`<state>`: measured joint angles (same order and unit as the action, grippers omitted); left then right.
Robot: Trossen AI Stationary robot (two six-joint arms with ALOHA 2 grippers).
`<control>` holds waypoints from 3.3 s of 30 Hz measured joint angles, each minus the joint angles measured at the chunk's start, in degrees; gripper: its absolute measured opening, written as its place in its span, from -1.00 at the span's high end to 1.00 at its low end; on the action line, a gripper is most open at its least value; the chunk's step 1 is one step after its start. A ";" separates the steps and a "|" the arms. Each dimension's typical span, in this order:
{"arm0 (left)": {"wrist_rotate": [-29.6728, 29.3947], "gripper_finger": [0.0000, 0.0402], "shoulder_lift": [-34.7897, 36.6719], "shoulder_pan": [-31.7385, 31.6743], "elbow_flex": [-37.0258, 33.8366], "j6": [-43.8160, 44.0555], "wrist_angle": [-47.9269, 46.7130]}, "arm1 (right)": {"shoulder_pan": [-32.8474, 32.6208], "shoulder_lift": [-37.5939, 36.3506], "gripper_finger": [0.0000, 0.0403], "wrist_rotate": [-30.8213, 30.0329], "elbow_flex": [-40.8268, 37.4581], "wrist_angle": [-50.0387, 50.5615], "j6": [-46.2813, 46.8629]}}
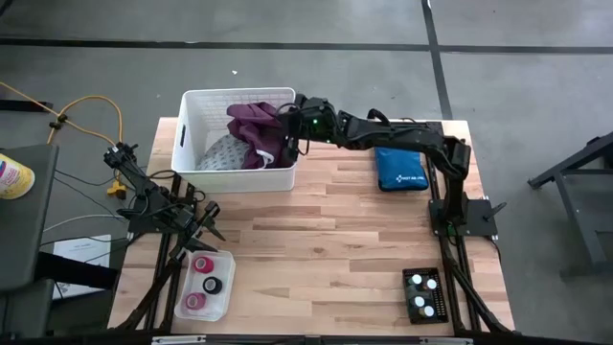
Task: Pick & place medical supplies in basket/bin
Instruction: Return to Home Position
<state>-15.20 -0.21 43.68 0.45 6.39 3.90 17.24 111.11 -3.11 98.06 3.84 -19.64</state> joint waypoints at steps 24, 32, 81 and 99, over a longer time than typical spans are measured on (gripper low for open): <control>-0.01 0.24 0.00 0.00 0.00 0.00 0.02 | -15.45 -8.81 0.07 -17.60 0.03 24.07 4.80; 0.00 0.24 0.00 -0.01 0.00 0.00 0.00 | -21.27 -10.14 0.07 -17.81 -0.04 31.31 14.87; -0.01 0.24 -0.02 -0.01 0.00 -0.01 0.07 | -16.31 -17.59 0.07 -11.84 -2.44 39.17 28.08; 0.00 0.24 -0.04 0.00 0.00 0.00 0.24 | -16.86 -46.02 0.07 -11.78 -45.07 8.53 31.88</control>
<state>-15.20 -0.25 43.68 0.45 6.39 4.14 0.38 65.09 -14.90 53.00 12.38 12.25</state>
